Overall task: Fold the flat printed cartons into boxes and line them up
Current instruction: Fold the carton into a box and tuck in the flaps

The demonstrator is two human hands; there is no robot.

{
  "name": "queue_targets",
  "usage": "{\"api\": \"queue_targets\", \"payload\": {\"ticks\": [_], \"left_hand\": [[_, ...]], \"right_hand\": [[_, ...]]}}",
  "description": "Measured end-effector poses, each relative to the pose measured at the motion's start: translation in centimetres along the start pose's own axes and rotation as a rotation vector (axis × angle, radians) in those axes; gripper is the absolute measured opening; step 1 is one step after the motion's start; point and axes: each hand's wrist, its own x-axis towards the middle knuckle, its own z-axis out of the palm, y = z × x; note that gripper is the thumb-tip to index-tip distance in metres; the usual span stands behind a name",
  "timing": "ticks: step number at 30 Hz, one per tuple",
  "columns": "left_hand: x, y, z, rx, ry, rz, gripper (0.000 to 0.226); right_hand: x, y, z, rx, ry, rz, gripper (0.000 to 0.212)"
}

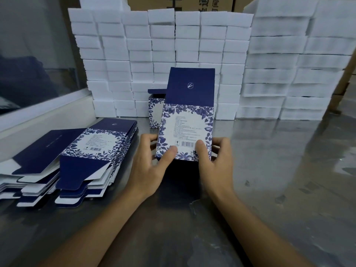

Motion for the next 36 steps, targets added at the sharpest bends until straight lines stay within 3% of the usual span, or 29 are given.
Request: {"api": "queue_targets", "payload": {"ticks": [3, 7, 11, 16, 18, 23, 27, 30, 32, 36], "left_hand": [[0.3, -0.5, 0.0, 0.099, 0.030, 0.016, 0.036], [0.7, -1.5, -0.1, 0.324, 0.057, 0.091, 0.031], [0.9, -1.3, -0.5, 0.283, 0.065, 0.089, 0.019], [0.6, -1.2, -0.7, 0.217, 0.092, -0.065, 0.092], [0.5, -1.2, -0.6, 0.199, 0.068, -0.105, 0.105], [0.1, -1.1, 0.0, 0.126, -0.026, -0.116, 0.096], [0.2, -0.8, -0.5, 0.046, -0.046, -0.089, 0.072], [0.4, -0.5, -1.1, 0.067, -0.070, -0.088, 0.063], [0.5, -0.2, -1.3, 0.024, -0.168, -0.108, 0.063], [0.5, 0.3, -1.7, -0.038, -0.336, -0.157, 0.073]], "right_hand": [[0.2, 0.6, -0.2, -0.023, -0.020, 0.028, 0.025], [0.7, 1.4, -0.3, -0.067, -0.067, 0.080, 0.037], [0.7, 1.8, -0.3, 0.027, -0.080, 0.106, 0.019], [0.8, 1.4, -0.2, 0.115, -0.093, 0.081, 0.031], [0.9, 1.3, -0.2, 0.103, -0.134, 0.056, 0.037], [0.7, 1.1, 0.3, 0.132, -0.248, 0.054, 0.058], [0.4, 0.5, 0.4, 0.256, -0.290, 0.157, 0.082], [0.7, 0.4, 0.1, 0.281, -0.195, 0.295, 0.076], [1.0, 0.4, -0.3, 0.231, -0.121, 0.310, 0.073], [1.7, 0.9, -0.8, 0.174, 0.027, 0.315, 0.081]]}}
